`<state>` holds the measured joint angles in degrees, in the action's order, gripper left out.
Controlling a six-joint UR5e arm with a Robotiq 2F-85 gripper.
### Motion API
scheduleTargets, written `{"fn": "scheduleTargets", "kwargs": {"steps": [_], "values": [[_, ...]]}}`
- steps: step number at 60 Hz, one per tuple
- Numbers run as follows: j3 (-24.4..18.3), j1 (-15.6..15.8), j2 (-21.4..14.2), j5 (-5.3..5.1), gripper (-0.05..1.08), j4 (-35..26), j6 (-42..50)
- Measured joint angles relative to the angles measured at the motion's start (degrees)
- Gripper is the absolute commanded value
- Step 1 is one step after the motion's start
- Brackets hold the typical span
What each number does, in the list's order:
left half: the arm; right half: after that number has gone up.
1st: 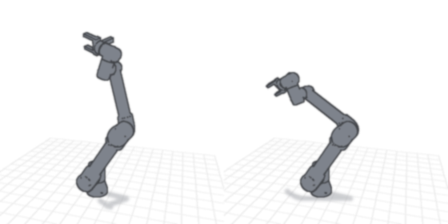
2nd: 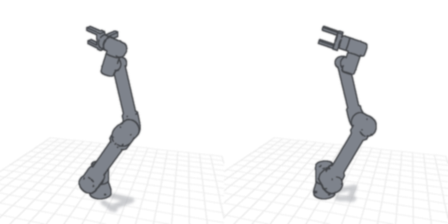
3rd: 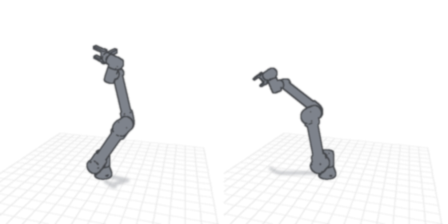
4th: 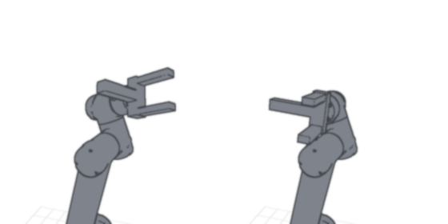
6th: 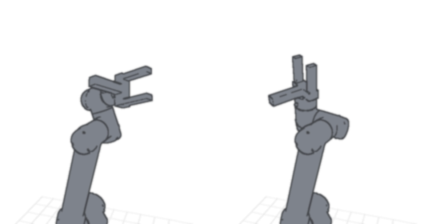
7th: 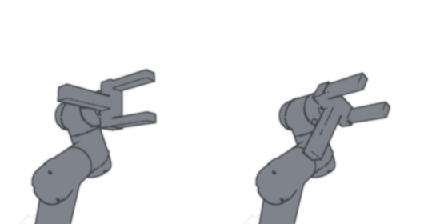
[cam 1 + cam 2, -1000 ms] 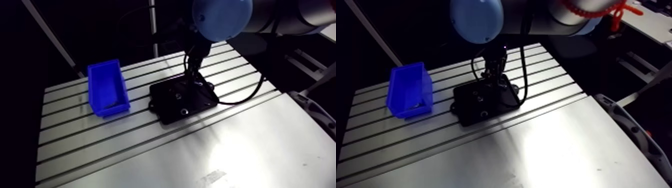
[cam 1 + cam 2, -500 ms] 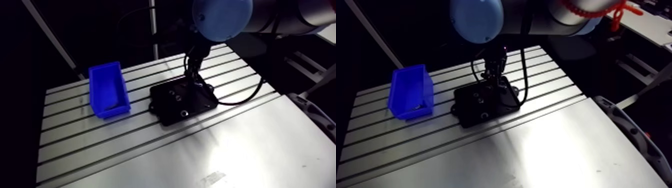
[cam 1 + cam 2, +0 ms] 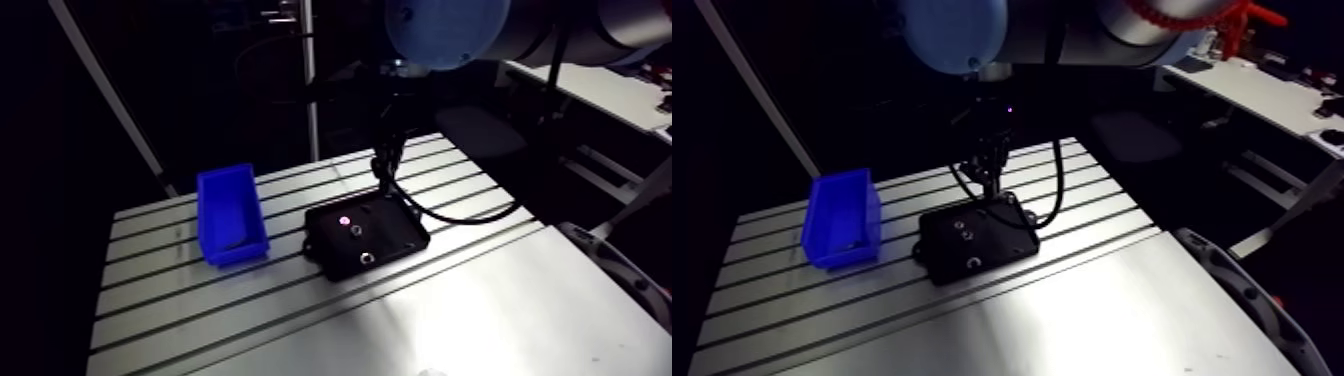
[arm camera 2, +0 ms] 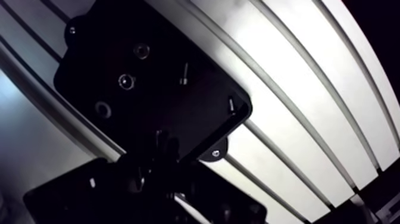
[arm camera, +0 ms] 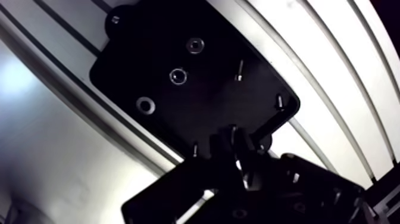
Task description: Pick up the M10 bolt from the tray and put it into the blue bin.
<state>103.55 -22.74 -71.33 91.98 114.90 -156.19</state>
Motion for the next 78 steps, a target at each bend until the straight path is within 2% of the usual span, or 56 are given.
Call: {"fn": "scheduleTargets", "kwargs": {"steps": [18, 38, 61, 78], "values": [[-2.2, 3.5, -3.8, -0.8, 1.05, -4.2, -8.1], [-5.7, 8.8, -4.5, -3.12, 1.05, -6.4, -20.4], [-10.7, 15.6, -1.7, -5.53, 1.05, -7.0, -25.6], [-14.5, 18.9, 2.4, -6.04, 1.05, -7.0, -25.1]]}}
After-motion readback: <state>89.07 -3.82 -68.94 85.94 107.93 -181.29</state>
